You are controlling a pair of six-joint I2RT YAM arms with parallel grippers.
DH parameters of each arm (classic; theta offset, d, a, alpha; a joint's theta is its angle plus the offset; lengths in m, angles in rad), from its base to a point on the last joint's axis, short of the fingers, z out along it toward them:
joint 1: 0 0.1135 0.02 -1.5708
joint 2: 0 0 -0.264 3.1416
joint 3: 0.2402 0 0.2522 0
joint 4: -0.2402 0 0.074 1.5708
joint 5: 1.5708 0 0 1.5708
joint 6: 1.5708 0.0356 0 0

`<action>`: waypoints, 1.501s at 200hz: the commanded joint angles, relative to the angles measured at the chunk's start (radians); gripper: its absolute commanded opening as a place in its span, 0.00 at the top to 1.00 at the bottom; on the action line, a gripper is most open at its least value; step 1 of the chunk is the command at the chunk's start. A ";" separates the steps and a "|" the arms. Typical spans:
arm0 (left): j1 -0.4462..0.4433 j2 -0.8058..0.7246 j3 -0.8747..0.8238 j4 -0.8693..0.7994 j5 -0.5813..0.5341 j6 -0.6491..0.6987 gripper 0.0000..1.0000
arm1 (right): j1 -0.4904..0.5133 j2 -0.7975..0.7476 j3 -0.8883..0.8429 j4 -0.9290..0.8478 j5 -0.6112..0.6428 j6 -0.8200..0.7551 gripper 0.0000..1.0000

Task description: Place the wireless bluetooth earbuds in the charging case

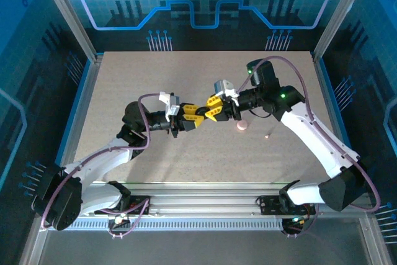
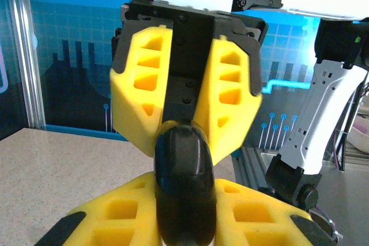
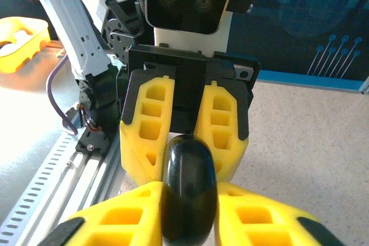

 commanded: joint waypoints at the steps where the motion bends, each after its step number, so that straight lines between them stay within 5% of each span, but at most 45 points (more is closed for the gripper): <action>1: 0.005 0.001 0.025 0.041 0.005 -0.006 0.79 | 0.018 0.011 0.032 -0.071 -0.042 -0.060 0.83; 12: 0.005 -0.002 0.025 0.025 -0.005 0.000 0.73 | 0.019 0.008 0.039 -0.080 -0.017 -0.069 0.86; 39: 0.005 -0.047 0.032 -0.165 -0.042 0.129 0.39 | 0.021 -0.018 0.051 -0.093 0.077 -0.082 0.86; 57: 0.005 -0.098 0.059 -0.407 -0.069 0.304 0.32 | 0.030 -0.039 0.057 -0.113 0.166 -0.102 0.86; 97: 0.005 -0.169 0.088 -0.681 -0.111 0.517 0.32 | 0.085 -0.040 0.069 -0.167 0.318 -0.180 0.86; 173: 0.004 -0.145 0.099 -0.680 -0.102 0.519 0.35 | 0.130 0.020 0.120 -0.207 0.294 -0.239 0.84; 300: 0.002 -0.144 0.059 -0.558 -0.130 0.451 0.57 | 0.154 0.080 0.160 -0.221 0.248 -0.228 0.84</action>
